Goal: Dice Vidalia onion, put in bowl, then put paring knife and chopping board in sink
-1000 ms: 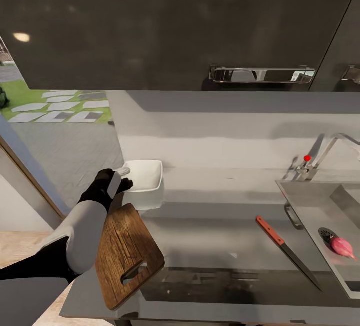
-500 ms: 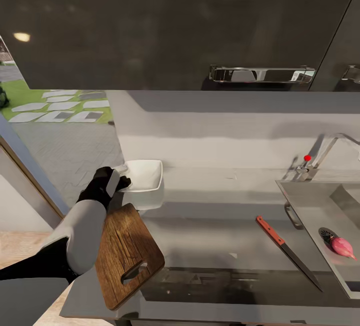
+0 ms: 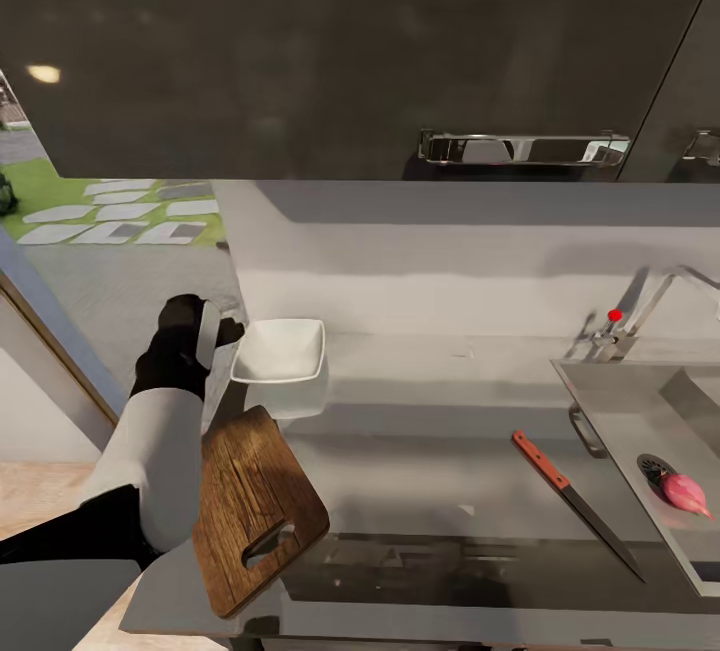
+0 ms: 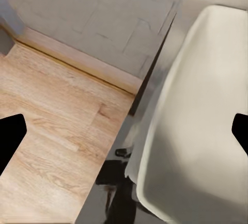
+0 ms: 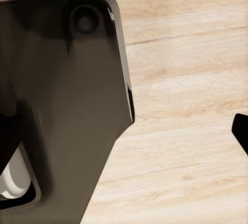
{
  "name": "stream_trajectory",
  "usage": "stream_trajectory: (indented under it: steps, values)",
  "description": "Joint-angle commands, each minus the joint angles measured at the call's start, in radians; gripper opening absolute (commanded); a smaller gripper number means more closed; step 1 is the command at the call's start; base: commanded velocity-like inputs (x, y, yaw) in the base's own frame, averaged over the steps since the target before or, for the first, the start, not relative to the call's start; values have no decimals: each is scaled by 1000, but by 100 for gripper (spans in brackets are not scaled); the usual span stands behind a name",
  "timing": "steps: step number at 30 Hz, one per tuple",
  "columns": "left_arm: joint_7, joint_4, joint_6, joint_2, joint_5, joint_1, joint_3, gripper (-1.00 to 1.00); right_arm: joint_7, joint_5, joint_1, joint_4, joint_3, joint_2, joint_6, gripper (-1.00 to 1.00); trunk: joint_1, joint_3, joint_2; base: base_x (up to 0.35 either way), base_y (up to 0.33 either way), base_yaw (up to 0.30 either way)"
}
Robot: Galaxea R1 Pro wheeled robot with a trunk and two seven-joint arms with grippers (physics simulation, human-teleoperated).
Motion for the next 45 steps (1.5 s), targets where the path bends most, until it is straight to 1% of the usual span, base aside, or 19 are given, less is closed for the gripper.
stream_trajectory:
  steps: [1, 26, 35, 45]
  values:
    - [-4, 2, 6, -1, -8, -1, 3, 100, 1, -3, -1, 1, -3, 0, -4, 100, 0, -2, -2, -141, 0, 0]
    - [-4, 53, 4, 0, -8, -1, 3, 100, 1, -3, -1, 1, -4, 0, -4, 100, 0, -2, -2, -319, 0, 0]
    - [-3, 98, 0, 2, -10, -1, 3, 100, 1, -3, -1, 1, -4, 0, -4, 100, 0, -2, -2, -337, 0, 0]
    - [-2, 128, -1, 2, -10, -1, 3, 100, 1, -3, -1, 1, -4, 0, -4, 100, 0, -2, -2, -337, 0, 0]
